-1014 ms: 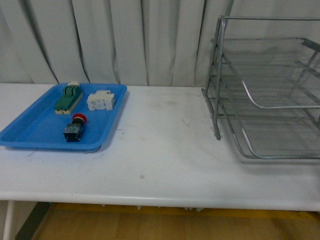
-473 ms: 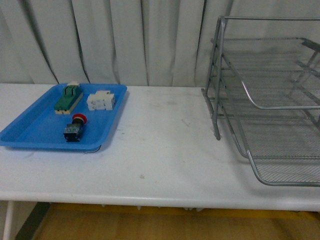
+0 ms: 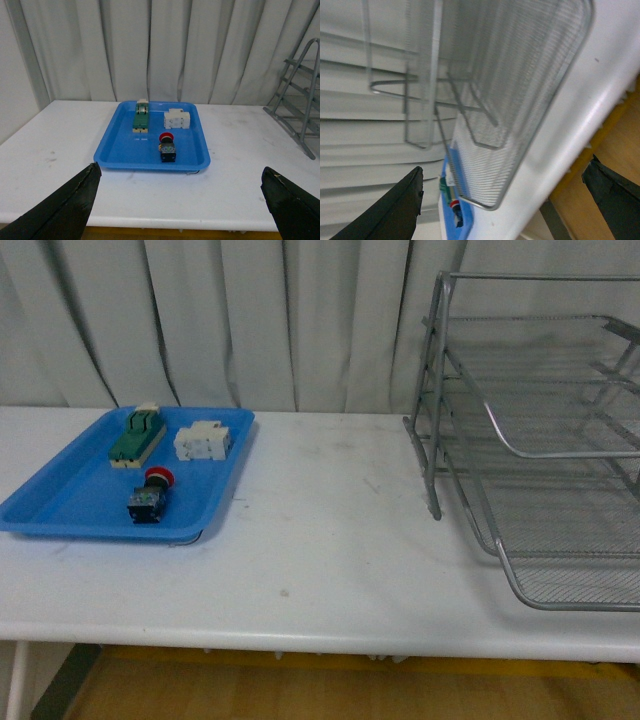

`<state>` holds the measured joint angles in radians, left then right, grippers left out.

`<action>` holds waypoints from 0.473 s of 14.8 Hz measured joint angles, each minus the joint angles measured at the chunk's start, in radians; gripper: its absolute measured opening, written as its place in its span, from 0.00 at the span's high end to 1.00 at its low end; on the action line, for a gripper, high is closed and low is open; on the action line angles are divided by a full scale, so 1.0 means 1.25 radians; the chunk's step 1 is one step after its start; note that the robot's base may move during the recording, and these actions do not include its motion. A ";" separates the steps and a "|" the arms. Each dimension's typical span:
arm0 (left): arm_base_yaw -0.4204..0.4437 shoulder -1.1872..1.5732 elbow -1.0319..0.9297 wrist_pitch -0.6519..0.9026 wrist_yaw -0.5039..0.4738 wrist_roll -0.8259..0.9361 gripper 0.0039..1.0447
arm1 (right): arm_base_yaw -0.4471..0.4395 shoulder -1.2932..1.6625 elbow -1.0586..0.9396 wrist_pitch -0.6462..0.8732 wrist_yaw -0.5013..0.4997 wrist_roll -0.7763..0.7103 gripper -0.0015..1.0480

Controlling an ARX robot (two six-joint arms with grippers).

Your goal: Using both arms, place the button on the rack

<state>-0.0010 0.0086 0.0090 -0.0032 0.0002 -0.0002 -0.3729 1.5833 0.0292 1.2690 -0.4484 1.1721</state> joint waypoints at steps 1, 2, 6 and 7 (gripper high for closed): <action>0.000 0.000 0.000 0.000 0.000 0.000 0.06 | -0.054 -0.145 -0.013 -0.090 -0.046 -0.018 0.06; 0.000 0.000 0.000 0.000 0.000 0.000 0.06 | -0.138 -0.343 -0.014 -0.252 -0.125 -0.038 0.06; 0.000 0.000 0.000 0.000 0.000 0.000 0.06 | -0.191 -0.550 -0.013 -0.402 -0.124 -0.238 0.20; 0.000 0.000 0.000 0.000 0.000 0.000 0.06 | -0.188 -0.652 -0.014 -0.477 -0.120 -0.380 0.29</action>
<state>-0.0010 0.0086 0.0090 -0.0036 -0.0002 -0.0002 -0.6083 0.7685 0.0113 0.6731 -0.5987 0.6968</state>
